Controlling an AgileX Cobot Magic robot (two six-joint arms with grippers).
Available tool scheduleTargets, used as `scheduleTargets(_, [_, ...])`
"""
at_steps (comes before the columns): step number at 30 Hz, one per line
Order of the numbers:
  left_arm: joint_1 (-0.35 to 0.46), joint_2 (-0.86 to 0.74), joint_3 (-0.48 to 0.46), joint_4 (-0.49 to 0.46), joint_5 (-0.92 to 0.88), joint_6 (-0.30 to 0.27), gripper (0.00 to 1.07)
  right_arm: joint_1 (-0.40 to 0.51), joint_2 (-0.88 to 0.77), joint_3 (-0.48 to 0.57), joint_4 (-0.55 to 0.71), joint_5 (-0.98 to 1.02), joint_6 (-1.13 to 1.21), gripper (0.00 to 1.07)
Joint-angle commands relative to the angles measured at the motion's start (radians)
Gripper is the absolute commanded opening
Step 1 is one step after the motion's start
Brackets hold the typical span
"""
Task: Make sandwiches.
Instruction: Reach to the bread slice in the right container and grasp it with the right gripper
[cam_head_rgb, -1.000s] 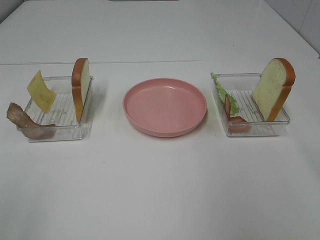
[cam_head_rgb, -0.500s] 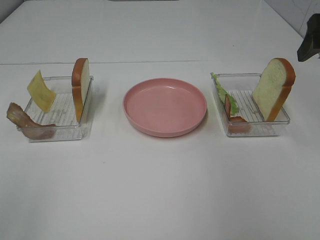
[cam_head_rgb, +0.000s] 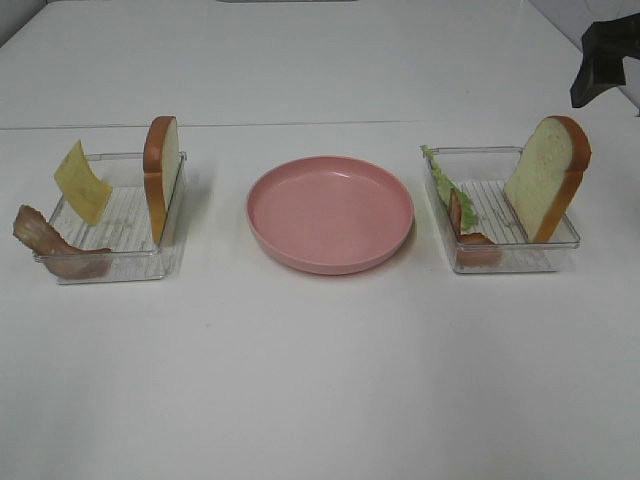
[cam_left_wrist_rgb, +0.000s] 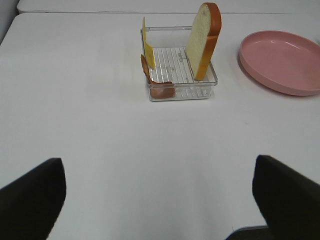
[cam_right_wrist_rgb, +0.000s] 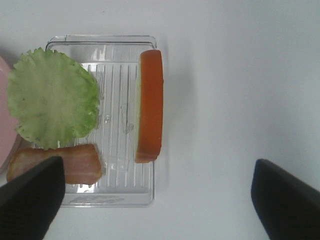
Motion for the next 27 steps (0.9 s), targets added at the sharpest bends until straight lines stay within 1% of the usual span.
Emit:
scheduleTargets(1, [0.002,-0.013,0.002,-0.006,-0.004,-0.001,0.93,-0.003,0.019,-0.007,-0.004,-0.015,-0.003,0.99])
scheduleTargets(5, [0.002,-0.013,0.002,-0.006,-0.004,-0.001,0.93,-0.003,0.062,-0.007,0.001,-0.014,-0.031,0.99])
scheduleTargets(7, [0.002,-0.013,0.002,-0.006,-0.004,-0.001,0.93,-0.003,0.124,-0.007,0.032,-0.008,-0.045,0.99])
scheduleTargets(12, [0.002,-0.013,0.002,-0.006,-0.004,-0.001,0.93,-0.003,0.182,-0.007,0.066,-0.016,-0.065,0.99])
scheduleTargets(16, [0.002,-0.013,0.002,-0.006,-0.004,-0.001,0.93,-0.003,0.22,-0.007,0.075,-0.044,-0.089,0.99])
scheduleTargets(18, [0.002,-0.013,0.002,-0.006,-0.004,-0.001,0.93,-0.003,0.256,-0.007,0.083,-0.099,-0.11,0.99])
scheduleTargets(21, [0.002,-0.013,0.002,-0.006,-0.004,-0.001,0.93,-0.003,0.263,-0.007,0.083,-0.116,-0.117,0.99])
scheduleTargets(25, [0.002,-0.013,0.002,-0.006,-0.004,-0.001,0.93,-0.003,0.299,-0.007,0.083,-0.167,-0.125,0.93])
scheduleTargets(26, [0.002,-0.013,0.002,-0.006,-0.004,-0.001,0.93,-0.003,0.31,-0.007,0.09,-0.185,-0.125,0.88])
scheduleTargets(27, [0.002,-0.013,0.002,-0.006,-0.004,-0.001,0.93,-0.003,0.31,-0.007,0.09,-0.185,-0.125,0.88])
